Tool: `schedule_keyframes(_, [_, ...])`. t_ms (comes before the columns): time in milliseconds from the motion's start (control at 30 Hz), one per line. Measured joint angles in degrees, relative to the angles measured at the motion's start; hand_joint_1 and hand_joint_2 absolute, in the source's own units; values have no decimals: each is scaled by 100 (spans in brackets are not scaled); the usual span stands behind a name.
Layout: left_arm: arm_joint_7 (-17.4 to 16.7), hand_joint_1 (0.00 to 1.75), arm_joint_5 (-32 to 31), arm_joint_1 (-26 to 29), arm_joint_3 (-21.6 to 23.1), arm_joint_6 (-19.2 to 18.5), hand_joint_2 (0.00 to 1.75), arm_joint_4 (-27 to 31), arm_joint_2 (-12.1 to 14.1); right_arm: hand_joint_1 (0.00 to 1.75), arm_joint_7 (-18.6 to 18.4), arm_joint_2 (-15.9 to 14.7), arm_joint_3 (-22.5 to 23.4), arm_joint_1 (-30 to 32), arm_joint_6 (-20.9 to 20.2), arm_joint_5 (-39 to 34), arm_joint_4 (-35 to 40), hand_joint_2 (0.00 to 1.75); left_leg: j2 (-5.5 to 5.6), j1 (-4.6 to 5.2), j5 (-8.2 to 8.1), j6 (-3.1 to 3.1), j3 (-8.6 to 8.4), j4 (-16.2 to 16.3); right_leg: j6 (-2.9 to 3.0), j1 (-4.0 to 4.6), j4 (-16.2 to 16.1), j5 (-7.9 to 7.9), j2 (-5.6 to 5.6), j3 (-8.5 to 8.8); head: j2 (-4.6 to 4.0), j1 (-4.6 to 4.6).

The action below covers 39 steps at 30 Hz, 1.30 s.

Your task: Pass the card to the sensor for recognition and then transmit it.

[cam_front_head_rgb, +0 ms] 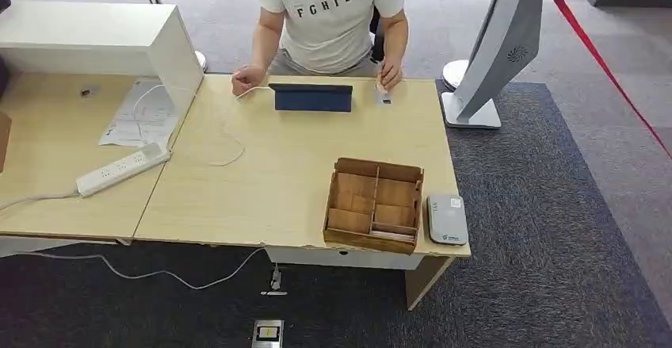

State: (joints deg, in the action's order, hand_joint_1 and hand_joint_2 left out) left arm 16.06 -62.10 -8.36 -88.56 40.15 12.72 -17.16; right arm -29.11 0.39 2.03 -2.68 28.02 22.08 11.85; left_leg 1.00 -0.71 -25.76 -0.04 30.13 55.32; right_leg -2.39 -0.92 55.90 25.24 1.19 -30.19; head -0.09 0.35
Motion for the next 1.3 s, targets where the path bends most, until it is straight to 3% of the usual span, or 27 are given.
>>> schedule_keyframes(500, [129, 0, 63, -3, 0, 0, 0, 2, 0, 0, 0, 26, -48, 1, 9, -107, 2, 0, 0, 0, 0, 0, 0, 0, 0, 0, 0, 0, 0, 0, 0, 0])
schedule_keyframes(733, [-61, 0, 24, -3, 0, -2, 0, 44, -4, 0, 129, 42, -87, 2, -26, -105, 4, 0, 0, 0, 0, 0, 0, 0, 0, 0, 0, 0, 0, 0, 0, 0])
schedule_keyframes(1300, [138, 0, 96, -6, 0, 0, 0, 57, -4, 0, 411, 39, -195, 2, -59, -205, 7, 0, 0, 0, 0, 0, 0, 0, 0, 0, 0, 0, 0, 0, 0, 0])
